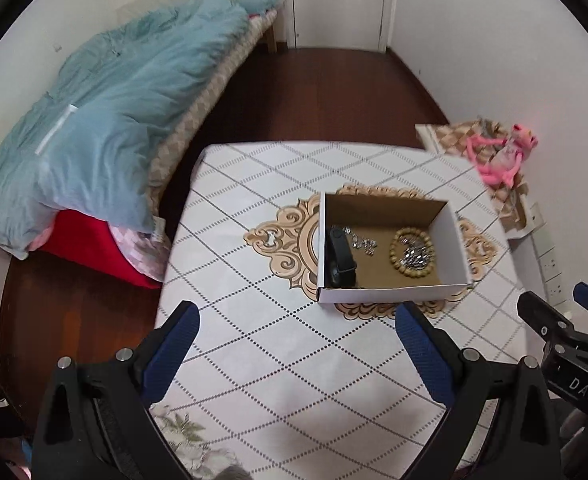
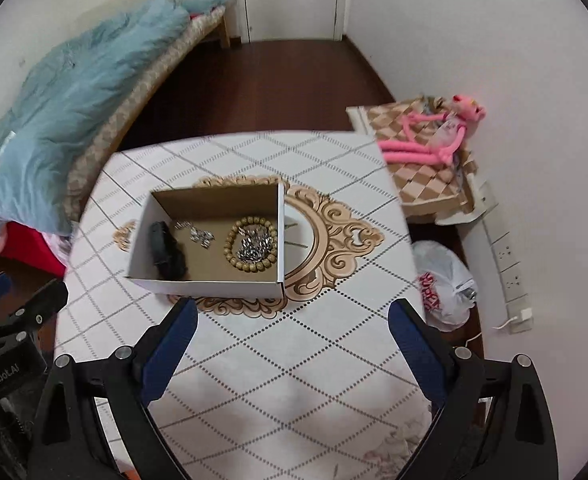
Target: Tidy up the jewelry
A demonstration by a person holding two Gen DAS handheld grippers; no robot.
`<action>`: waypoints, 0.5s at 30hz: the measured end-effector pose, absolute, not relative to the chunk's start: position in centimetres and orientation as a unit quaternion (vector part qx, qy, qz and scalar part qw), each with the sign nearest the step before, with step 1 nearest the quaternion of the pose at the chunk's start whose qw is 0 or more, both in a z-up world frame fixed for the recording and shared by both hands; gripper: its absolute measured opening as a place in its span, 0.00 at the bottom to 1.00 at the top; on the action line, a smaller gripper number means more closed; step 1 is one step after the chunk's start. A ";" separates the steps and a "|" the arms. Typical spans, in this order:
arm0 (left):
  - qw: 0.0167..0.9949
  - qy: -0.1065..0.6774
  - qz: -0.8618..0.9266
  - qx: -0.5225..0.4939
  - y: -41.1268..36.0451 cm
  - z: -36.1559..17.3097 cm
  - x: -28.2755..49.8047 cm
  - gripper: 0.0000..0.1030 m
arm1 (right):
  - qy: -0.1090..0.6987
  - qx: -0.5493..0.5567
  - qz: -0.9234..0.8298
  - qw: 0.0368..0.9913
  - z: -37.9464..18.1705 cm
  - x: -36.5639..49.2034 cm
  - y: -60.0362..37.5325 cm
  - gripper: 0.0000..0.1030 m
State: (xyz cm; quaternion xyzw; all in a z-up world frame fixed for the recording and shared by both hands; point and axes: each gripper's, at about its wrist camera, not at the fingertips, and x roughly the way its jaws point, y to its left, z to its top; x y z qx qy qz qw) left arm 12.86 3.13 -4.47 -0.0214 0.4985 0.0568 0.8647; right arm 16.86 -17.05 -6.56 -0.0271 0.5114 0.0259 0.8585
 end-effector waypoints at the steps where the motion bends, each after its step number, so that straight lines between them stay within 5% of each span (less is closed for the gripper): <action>1: 0.867 0.494 0.056 -0.022 3.1 -3.8 12.4 0.97 | 0.507 -0.026 0.025 0.861 -5.9 16.3 -17.1 0.95; 15: 0.904 0.423 0.048 -0.027 2.5 5.1 5.5 0.97 | 0.411 -0.024 0.019 0.911 5.0 7.8 -17.7 0.95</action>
